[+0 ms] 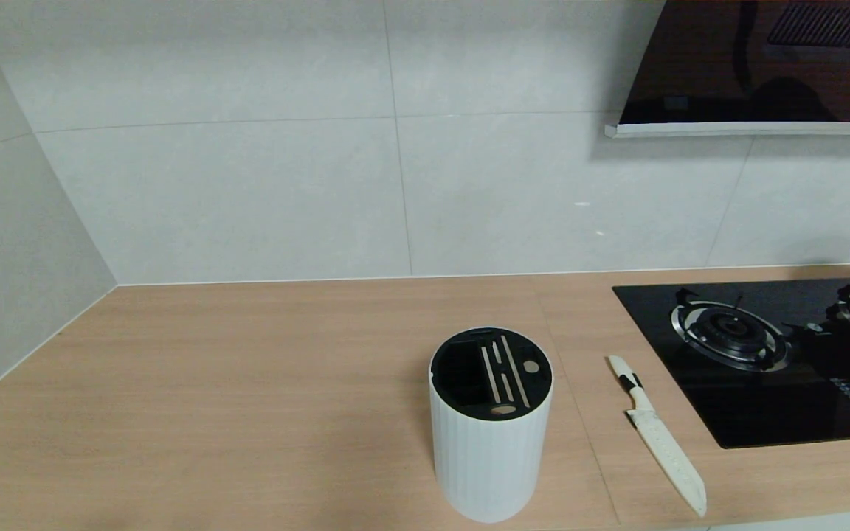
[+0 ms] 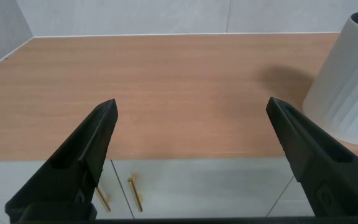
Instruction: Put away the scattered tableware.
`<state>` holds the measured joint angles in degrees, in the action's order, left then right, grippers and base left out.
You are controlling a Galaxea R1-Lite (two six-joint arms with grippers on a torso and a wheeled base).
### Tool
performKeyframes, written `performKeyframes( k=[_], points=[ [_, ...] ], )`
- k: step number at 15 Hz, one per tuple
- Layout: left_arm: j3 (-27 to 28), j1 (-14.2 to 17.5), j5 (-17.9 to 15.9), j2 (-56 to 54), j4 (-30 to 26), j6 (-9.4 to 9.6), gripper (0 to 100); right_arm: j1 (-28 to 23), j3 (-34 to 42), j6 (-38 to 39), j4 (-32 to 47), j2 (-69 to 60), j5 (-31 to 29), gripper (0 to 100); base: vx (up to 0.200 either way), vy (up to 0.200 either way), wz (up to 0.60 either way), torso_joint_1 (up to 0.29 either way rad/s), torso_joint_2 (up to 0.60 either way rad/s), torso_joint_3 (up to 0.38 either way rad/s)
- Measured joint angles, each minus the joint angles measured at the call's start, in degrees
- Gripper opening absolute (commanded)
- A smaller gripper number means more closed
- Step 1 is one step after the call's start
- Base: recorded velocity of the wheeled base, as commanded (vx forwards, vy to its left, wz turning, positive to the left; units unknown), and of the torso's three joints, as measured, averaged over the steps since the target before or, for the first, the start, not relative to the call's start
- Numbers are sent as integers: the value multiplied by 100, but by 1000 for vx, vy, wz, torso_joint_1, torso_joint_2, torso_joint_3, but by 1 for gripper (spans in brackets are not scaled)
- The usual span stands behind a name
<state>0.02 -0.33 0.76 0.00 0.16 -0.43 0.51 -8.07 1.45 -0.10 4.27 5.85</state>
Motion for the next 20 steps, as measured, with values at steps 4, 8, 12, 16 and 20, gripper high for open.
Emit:
performKeyframes(
  k=[4,8,12,16,20],
  points=[
    [-2,0,2,0,0,0,100,74,-581,29,10,1762,169,100,0,0,0,0,0,0],
    [-2,0,0,0,0,0,100,423,-1092,44,-318,3727,183,100,0,0,0,0,0,0],
    [0,0,0,0,0,0,100,660,-1307,46,-1582,5567,158,100,0,0,0,0,0,0],
    [-2,0,0,0,0,0,100,806,-1568,43,-2637,7145,2,100,0,0,0,0,0,0],
    [-2,0,2,0,0,2,100,1031,-1987,40,-3123,8380,-107,100,0,0,0,0,0,0]
  ],
)
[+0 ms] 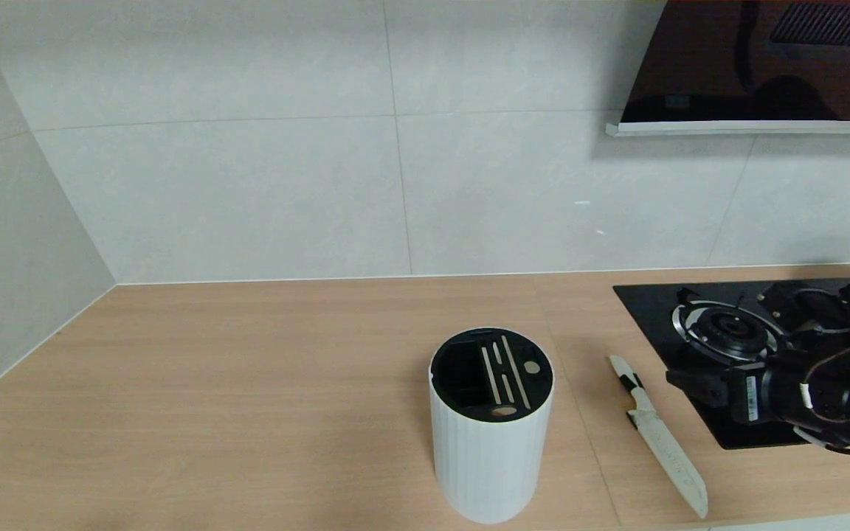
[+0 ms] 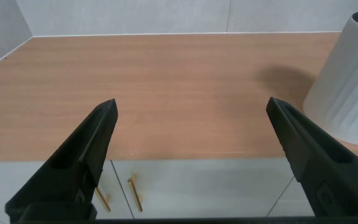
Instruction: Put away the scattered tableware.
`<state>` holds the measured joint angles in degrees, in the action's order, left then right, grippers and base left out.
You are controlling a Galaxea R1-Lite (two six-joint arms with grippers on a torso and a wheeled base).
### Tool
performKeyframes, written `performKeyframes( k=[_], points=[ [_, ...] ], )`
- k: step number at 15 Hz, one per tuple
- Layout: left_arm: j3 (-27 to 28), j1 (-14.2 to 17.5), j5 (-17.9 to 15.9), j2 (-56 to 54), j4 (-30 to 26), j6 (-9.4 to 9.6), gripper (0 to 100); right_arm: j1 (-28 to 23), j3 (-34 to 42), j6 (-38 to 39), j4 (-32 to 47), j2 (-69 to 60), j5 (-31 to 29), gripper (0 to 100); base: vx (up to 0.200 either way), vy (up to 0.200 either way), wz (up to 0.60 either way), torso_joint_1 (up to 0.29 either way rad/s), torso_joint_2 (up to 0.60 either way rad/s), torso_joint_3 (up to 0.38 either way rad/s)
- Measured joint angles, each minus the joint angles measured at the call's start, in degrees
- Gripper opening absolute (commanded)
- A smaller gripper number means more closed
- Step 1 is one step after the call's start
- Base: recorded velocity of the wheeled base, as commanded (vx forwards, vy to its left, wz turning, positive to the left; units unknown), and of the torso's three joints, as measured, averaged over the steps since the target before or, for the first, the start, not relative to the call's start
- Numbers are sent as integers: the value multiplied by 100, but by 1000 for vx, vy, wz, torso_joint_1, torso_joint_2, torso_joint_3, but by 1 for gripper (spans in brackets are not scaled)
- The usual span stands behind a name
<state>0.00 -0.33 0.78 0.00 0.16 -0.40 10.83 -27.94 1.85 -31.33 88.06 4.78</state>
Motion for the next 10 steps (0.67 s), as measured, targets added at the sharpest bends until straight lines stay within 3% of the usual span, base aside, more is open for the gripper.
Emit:
performKeyframes(
  k=[5,10],
  points=[
    [0,0,0,-2,0,-2,100,77,-94,0,-480,1209,-51,100,0,0,0,0,0,0],
    [2,0,0,0,0,-2,100,52,-77,4,-1473,2403,-680,100,0,0,0,0,0,0]
  ],
)
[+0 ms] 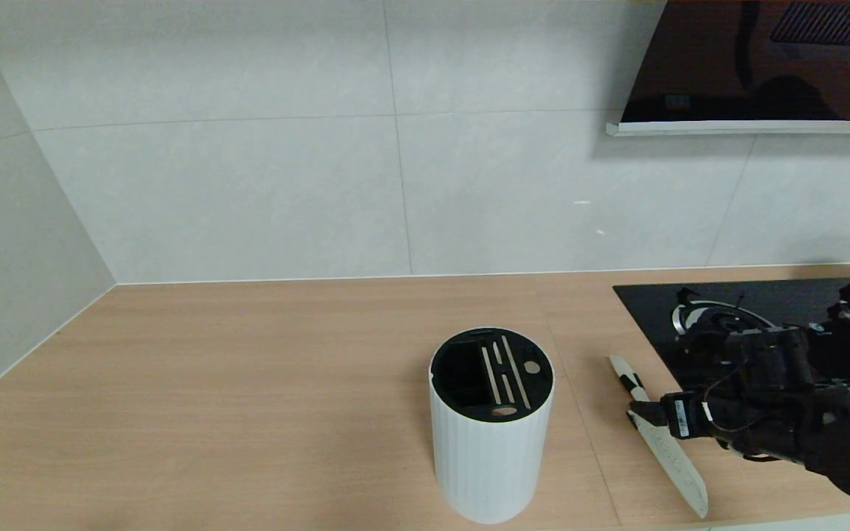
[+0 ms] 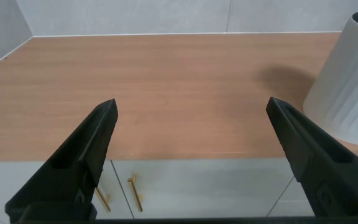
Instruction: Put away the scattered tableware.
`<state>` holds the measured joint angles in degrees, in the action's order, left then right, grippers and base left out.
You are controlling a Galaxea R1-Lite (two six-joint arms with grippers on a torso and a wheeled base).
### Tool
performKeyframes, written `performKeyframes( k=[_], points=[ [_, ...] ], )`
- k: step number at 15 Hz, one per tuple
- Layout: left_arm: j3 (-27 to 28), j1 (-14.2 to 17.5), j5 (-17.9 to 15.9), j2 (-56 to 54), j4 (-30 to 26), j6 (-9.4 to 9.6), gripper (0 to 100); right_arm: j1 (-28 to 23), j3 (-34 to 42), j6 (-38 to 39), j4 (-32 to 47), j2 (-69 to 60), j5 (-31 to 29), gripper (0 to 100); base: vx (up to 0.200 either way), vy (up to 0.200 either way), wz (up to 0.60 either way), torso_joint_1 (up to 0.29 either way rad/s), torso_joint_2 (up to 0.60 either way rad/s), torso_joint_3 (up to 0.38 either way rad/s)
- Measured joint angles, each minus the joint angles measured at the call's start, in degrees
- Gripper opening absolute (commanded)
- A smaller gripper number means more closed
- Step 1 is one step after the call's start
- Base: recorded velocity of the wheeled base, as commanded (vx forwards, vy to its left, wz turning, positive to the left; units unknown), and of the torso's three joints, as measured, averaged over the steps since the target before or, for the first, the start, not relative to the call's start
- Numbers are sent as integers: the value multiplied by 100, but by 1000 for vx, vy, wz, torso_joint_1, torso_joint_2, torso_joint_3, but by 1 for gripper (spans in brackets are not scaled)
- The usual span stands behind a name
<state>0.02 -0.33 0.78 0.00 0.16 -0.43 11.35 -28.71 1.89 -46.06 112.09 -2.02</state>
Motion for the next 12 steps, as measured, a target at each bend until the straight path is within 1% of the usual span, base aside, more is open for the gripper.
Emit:
performKeyframes(
  k=[3,9,12],
  points=[
    [-2,0,-2,-2,0,-1,100,-2,35,2,-441,485,-57,100,0,0,0,0,0,0],
    [-2,0,-2,0,0,-6,100,0,0,5,-518,907,-104,100,0,0,0,0,0,0],
    [-2,0,-2,0,0,-6,100,9,-73,-1,-978,1156,-139,100,0,0,0,0,0,0]
  ],
)
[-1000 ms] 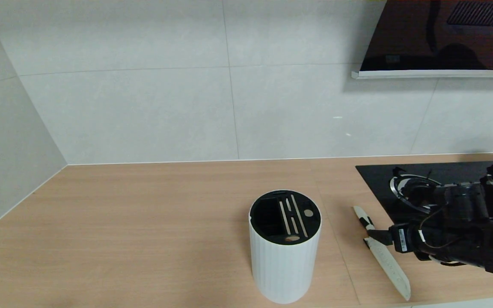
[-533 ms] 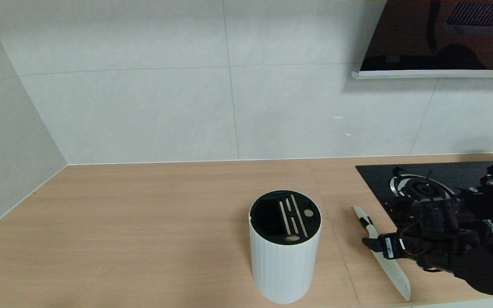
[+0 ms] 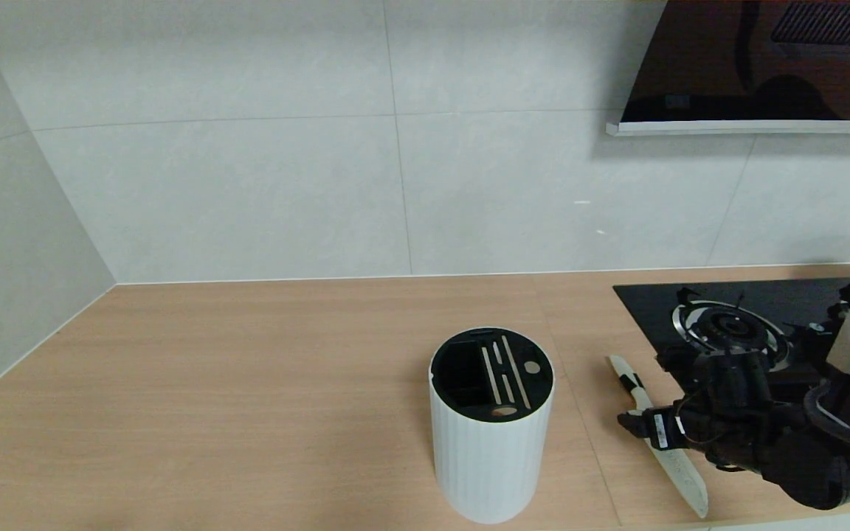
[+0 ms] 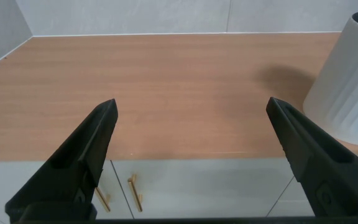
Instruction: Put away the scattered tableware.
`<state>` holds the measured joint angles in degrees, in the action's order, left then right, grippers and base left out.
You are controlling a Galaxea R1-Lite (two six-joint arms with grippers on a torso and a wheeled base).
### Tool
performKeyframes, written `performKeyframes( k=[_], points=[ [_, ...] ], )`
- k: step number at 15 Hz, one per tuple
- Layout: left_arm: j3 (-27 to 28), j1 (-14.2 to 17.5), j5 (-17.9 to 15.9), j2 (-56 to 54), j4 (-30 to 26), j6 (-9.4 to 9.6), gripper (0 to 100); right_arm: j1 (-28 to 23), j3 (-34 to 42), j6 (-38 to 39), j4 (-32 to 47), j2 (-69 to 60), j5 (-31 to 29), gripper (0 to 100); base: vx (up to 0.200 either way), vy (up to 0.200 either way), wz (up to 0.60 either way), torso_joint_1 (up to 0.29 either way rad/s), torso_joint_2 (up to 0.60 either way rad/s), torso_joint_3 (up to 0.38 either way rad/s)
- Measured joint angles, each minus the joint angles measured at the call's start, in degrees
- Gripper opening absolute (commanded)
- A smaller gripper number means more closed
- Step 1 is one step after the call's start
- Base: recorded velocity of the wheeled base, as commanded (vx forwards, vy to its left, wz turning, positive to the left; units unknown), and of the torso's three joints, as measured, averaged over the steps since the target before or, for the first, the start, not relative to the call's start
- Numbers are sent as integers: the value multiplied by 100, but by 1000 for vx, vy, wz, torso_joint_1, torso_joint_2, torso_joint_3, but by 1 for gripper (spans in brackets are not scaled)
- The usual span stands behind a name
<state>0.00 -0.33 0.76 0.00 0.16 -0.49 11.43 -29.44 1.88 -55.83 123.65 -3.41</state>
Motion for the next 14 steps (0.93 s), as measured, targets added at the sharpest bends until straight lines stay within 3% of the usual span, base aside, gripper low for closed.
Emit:
performKeyframes(
  k=[11,12,14],
  points=[
    [0,0,2,0,0,0,100,-11,-96,-2,-184,460,-176,100,0,0,0,0,0,0],
    [0,0,0,0,0,0,100,-11,-96,0,-187,468,-178,0,0,0,0,0,0,0],
    [0,0,2,0,2,0,100,-11,-104,4,-187,477,-183,0,0,0,0,0,0,0]
  ],
)
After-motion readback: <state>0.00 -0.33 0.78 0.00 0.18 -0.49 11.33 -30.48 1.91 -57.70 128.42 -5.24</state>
